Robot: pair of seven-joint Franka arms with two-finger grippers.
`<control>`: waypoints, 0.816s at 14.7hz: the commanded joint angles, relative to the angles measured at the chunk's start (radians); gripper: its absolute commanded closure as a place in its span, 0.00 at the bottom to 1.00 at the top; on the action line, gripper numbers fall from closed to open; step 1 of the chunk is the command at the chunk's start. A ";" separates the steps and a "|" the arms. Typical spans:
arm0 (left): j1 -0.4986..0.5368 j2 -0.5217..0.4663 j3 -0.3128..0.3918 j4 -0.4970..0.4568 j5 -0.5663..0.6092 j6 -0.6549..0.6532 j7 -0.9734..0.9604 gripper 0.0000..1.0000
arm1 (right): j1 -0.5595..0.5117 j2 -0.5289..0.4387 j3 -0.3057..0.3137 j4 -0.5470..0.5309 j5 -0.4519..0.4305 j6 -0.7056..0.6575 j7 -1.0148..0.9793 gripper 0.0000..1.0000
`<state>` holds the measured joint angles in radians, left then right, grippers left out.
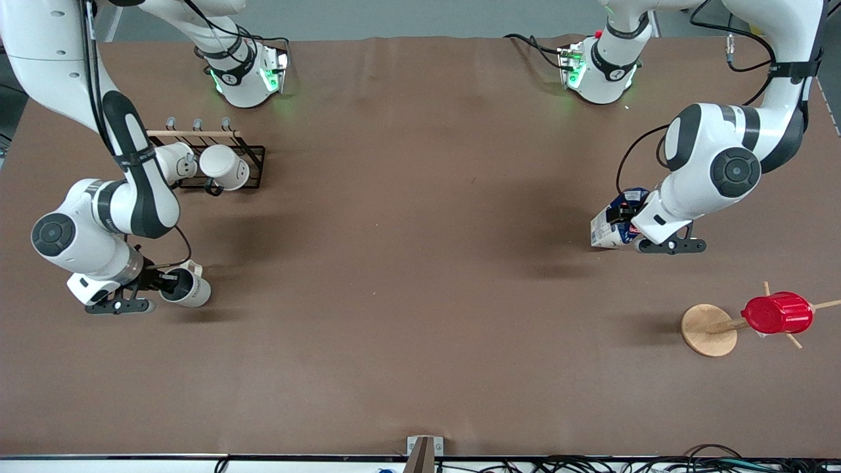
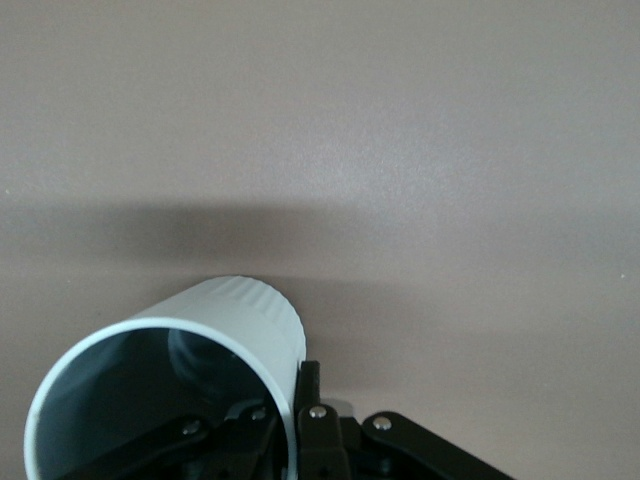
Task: Place cup and milk on table
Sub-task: 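Grasp the mug rim with the right gripper while the left gripper grasps the carton, then carry the mug and the carton toward the table centre with both grippers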
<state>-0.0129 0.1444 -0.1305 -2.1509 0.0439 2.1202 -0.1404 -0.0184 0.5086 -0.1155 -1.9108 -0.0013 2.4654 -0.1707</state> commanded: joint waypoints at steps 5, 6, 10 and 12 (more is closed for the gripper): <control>0.030 -0.040 -0.011 -0.021 -0.052 -0.005 0.012 0.70 | 0.040 -0.059 0.088 0.197 0.023 -0.333 0.003 1.00; 0.030 -0.040 -0.011 -0.021 -0.052 -0.003 0.012 0.75 | 0.040 -0.058 0.126 0.229 0.023 -0.367 0.051 1.00; 0.030 -0.039 -0.011 0.025 -0.053 -0.005 0.005 0.84 | 0.089 -0.048 0.298 0.279 0.004 -0.359 0.410 1.00; 0.030 -0.031 -0.011 0.074 -0.064 -0.005 -0.004 0.85 | 0.177 -0.001 0.310 0.323 -0.002 -0.356 0.570 1.00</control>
<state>0.0061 0.1295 -0.1313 -2.1180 0.0030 2.1226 -0.1410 0.0921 0.4582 0.1798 -1.6378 0.0092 2.1091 0.2516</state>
